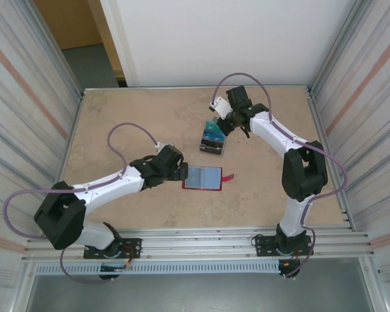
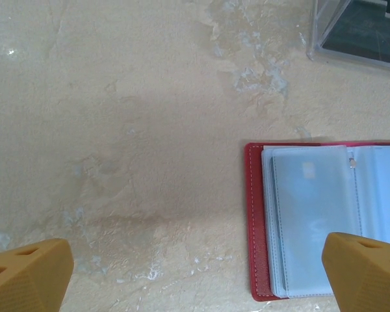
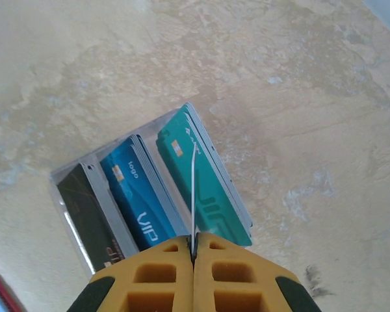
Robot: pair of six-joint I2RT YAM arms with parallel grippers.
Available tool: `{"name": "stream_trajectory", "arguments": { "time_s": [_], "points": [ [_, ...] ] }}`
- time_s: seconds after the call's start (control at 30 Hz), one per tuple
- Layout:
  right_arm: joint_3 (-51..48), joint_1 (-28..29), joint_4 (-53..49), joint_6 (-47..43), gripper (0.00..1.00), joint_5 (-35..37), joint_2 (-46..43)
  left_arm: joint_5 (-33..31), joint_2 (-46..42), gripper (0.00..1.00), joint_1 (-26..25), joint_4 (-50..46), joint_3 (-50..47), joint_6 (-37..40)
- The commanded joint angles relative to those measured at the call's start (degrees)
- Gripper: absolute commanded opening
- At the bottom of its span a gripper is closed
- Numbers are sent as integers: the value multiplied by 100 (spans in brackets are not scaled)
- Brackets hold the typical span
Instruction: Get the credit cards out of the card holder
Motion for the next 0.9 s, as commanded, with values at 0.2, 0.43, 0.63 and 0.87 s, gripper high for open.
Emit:
{"name": "stream_trajectory", "arguments": {
  "time_s": [0.2, 0.43, 0.63, 0.87],
  "points": [
    [702, -85, -210, -1119, 0, -67, 604, -210, -173, 99, 106, -111, -94, -119],
    [936, -83, -344, -1234, 0, -147, 896, -140, -147, 99, 176, -82, -69, -95],
    [998, -85, -422, -1342, 0, -112, 1041, -123, -126, 99, 221, -78, -59, -75],
    [1014, -84, -573, -1413, 0, -328, 1097, -79, -70, 99, 230, -59, -32, -56]
  ]
}}
